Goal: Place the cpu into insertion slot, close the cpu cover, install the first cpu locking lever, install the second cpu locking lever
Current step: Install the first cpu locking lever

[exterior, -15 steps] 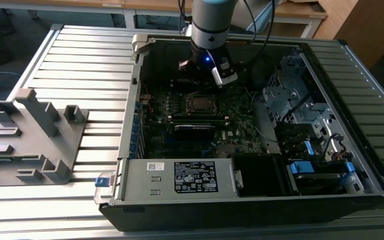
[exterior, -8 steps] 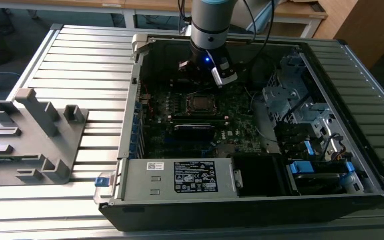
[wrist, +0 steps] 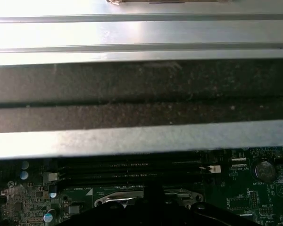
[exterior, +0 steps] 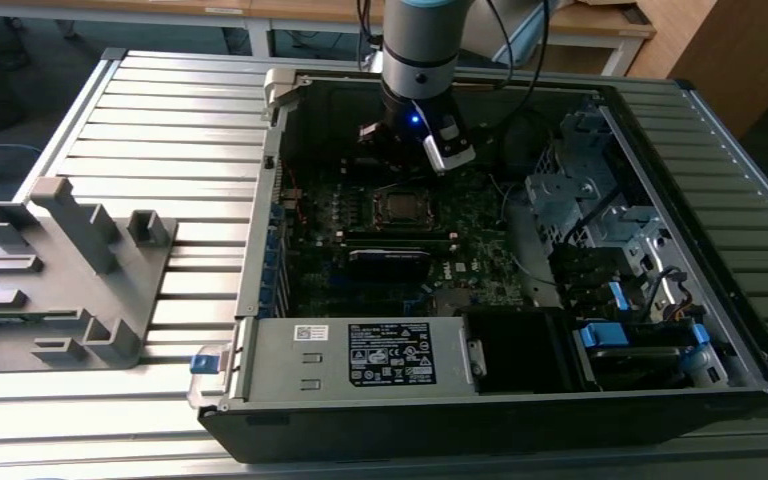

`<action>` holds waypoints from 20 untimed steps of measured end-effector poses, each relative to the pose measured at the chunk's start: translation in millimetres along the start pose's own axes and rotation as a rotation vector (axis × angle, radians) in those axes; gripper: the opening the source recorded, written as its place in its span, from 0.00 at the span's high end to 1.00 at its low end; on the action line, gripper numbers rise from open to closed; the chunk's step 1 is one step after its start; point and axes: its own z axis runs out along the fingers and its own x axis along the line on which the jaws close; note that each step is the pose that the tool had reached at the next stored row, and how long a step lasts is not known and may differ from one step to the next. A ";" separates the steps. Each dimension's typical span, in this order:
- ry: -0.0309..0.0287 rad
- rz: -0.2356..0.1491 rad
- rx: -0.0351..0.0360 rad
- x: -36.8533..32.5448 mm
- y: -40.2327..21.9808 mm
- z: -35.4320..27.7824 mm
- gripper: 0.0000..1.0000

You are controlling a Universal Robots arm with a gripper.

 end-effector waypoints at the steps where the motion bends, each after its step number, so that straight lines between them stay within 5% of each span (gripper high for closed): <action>1: -0.0006 0.003 0.0002 0.0 0.0 0.0 0.90; 7: -0.0105 0.068 0.0022 0.0 0.0 0.6 0.90; 20: -0.0106 0.068 0.0025 0.3 3.3 2.2 0.90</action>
